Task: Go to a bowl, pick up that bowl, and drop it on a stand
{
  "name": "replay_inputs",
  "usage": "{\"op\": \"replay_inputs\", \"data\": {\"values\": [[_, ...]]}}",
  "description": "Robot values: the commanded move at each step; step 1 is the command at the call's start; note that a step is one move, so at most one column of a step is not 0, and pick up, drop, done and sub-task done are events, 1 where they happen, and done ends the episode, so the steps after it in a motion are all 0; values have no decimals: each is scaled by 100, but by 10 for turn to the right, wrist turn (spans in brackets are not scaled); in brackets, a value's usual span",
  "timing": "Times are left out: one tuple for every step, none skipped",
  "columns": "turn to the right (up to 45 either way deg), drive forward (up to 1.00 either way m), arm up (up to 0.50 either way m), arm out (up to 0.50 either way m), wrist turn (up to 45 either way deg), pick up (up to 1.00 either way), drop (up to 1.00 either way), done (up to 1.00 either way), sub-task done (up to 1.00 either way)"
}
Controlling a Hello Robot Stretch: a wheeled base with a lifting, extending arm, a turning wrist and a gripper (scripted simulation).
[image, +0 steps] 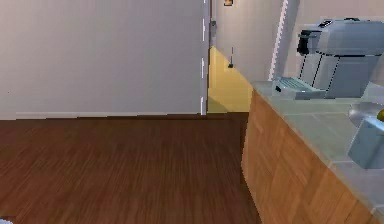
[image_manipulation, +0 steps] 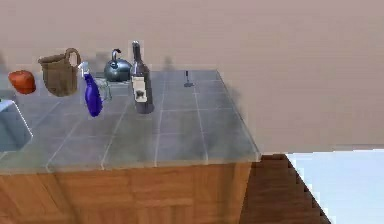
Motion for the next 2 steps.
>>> {"op": "replay_inputs", "data": {"values": [[270, 0, 0, 0, 0, 0, 0, 0, 0], [0, 55, 0, 0, 0, 0, 0, 0, 0]]}}
